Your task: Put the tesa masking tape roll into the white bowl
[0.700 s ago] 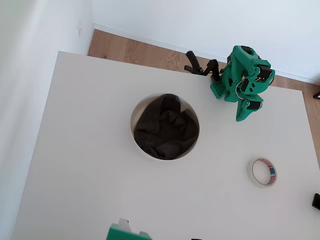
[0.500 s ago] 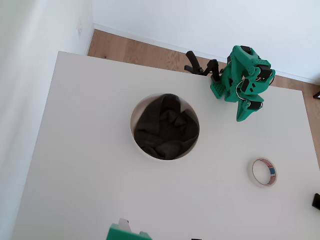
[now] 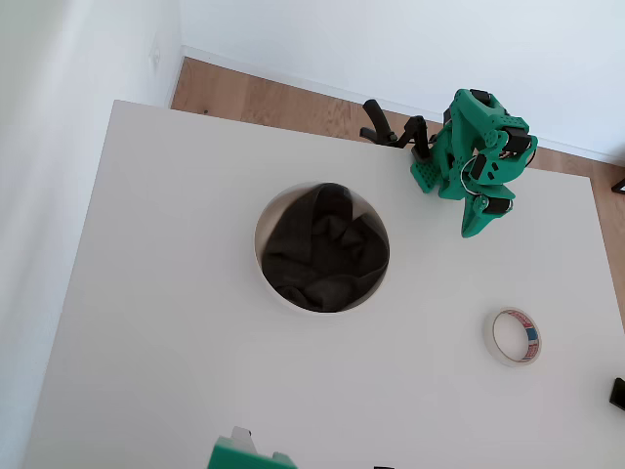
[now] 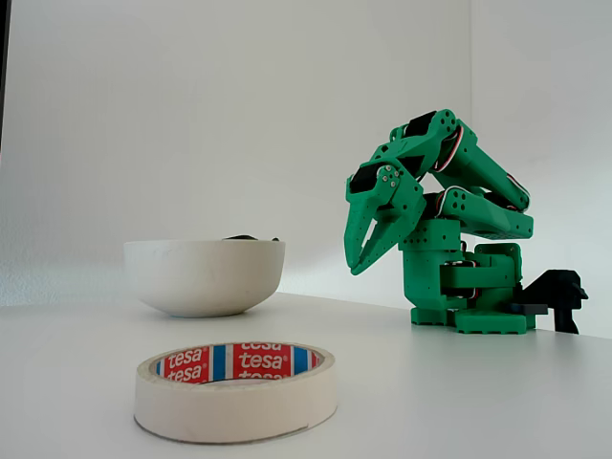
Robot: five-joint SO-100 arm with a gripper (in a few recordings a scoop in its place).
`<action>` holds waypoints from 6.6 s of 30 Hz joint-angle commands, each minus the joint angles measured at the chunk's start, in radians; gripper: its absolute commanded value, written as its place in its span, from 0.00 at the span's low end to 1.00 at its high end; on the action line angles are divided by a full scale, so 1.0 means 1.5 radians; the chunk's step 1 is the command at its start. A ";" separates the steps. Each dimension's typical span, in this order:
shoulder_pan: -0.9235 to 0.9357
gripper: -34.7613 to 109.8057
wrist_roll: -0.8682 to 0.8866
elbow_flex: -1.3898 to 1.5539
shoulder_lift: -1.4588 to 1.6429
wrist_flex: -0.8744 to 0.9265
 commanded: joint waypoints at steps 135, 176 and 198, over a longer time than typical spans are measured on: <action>-0.001 0.18 0.089 -1.165 -0.947 0.072; 0.675 0.18 -0.032 -0.709 -1.093 -0.338; 0.658 0.18 0.010 -0.840 -1.113 -0.277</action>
